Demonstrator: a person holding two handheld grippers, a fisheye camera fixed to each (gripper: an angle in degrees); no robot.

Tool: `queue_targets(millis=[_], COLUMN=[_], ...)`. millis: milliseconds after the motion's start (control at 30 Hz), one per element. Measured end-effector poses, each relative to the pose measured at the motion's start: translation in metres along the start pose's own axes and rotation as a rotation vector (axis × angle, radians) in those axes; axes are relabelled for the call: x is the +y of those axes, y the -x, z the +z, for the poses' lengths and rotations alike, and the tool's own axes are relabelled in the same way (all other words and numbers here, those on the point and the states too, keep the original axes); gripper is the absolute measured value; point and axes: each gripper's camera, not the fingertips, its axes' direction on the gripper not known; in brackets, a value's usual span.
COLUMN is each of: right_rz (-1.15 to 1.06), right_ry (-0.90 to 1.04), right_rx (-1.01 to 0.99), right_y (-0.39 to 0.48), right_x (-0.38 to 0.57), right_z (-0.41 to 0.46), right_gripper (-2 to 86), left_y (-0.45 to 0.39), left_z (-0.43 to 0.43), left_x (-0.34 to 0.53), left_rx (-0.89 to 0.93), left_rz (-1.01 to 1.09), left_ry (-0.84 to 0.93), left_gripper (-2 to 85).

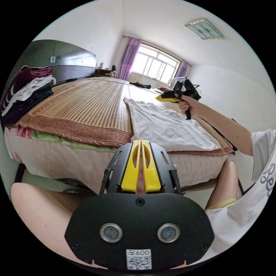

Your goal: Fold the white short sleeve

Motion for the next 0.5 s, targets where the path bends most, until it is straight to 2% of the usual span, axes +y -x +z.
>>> queue_targets(millis=[67, 133, 233, 367, 433, 500], right_rz=[0.029, 0.124, 0.318, 0.444, 0.455, 0.472], right_ry=[-0.025, -0.039, -0.181, -0.443, -0.467, -0.408], right_rx=[0.066, 0.195, 0.345, 0.416, 0.477, 0.553], right_y=[-0.014, -0.033, -0.065, -0.086, -0.093, -0.103], right_x=[0.031, 0.050, 0.078, 0.112, 0.120, 0.121], right_z=[-0.044, -0.073, -0.123, -0.180, -0.194, -0.199], right_gripper=[-0.9, -0.9, -0.9, -0.9, -0.9, -0.9], left_y=[-0.027, -0.046, -0.062, -0.051, -0.052, -0.055], left_z=[-0.013, -0.005, 0.059, 0.196, 0.248, 0.292], left_x=[-0.021, -0.059, -0.152, -0.256, -0.274, -0.281], left_rx=[-0.038, -0.084, -0.113, -0.115, -0.154, -0.184], left_rz=[0.087, 0.165, 0.278, 0.268, 0.319, 0.370], left_ry=[-0.110, -0.136, -0.018, 0.188, 0.273, 0.352], left_gripper=[0.8, 0.8, 0.9, 0.8, 0.8, 0.7])
